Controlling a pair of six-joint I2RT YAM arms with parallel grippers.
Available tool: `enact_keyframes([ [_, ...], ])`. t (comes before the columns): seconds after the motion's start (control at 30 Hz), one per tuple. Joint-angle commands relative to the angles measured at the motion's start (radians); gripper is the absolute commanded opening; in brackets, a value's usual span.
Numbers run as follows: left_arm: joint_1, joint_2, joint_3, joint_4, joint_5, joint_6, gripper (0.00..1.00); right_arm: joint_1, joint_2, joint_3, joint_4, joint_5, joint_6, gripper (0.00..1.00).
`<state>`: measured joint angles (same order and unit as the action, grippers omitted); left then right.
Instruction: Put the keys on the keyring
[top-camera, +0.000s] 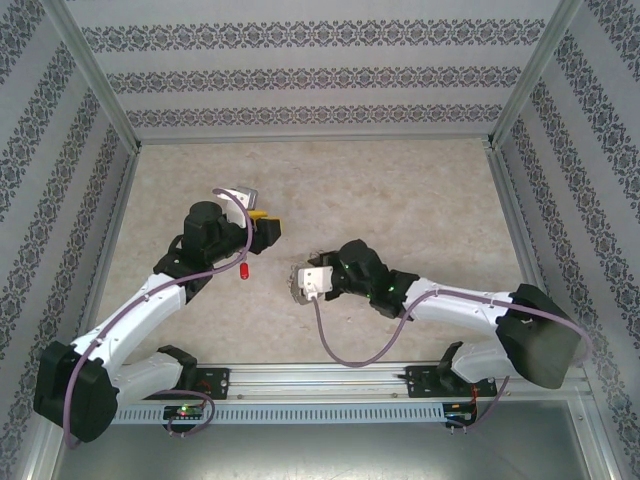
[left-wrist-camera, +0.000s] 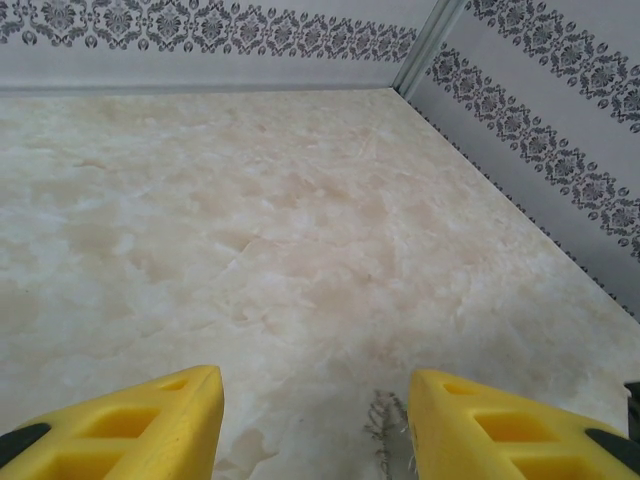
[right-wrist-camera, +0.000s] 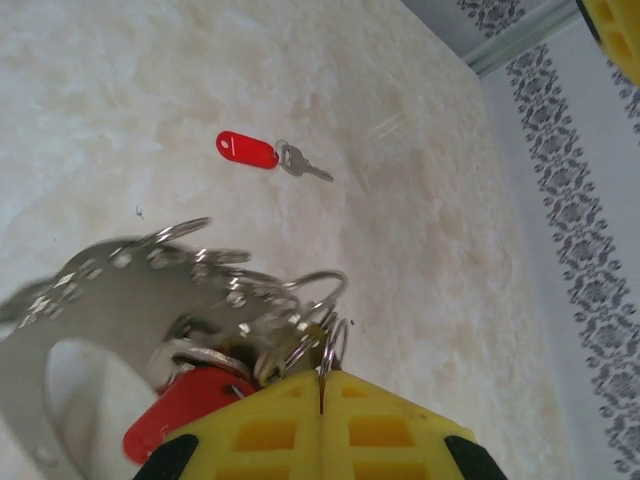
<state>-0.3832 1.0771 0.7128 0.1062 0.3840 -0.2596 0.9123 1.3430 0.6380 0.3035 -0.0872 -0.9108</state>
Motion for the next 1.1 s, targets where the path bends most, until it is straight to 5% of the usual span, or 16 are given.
enact_keyframes([
  [0.0, 0.01, -0.025, -0.004, 0.039, 0.006, 0.062, 0.52, 0.006, -0.019, -0.018, -0.058, 0.066, -0.053, 0.0],
  [0.23, 0.01, -0.074, -0.018, 0.031, 0.064, 0.16, 0.51, -0.088, -0.101, 0.077, -0.279, -0.311, 0.19, 0.0],
  [0.57, 0.008, -0.071, -0.005, 0.067, 0.352, 0.318, 0.48, -0.26, -0.095, 0.021, 0.049, -0.694, 0.563, 0.0],
  [0.73, 0.009, -0.024, 0.051, -0.021, 0.438, 0.4, 0.46, -0.296, -0.085, 0.011, 0.136, -0.752, 0.615, 0.0],
  [0.83, 0.009, -0.001, 0.066, -0.025, 0.38, 0.417, 0.45, -0.297, -0.088, 0.019, 0.102, -0.744, 0.577, 0.0],
  [1.07, 0.009, 0.053, 0.124, -0.076, 0.252, 0.492, 0.5, -0.234, -0.094, 0.033, -0.092, -0.512, 0.276, 0.0],
])
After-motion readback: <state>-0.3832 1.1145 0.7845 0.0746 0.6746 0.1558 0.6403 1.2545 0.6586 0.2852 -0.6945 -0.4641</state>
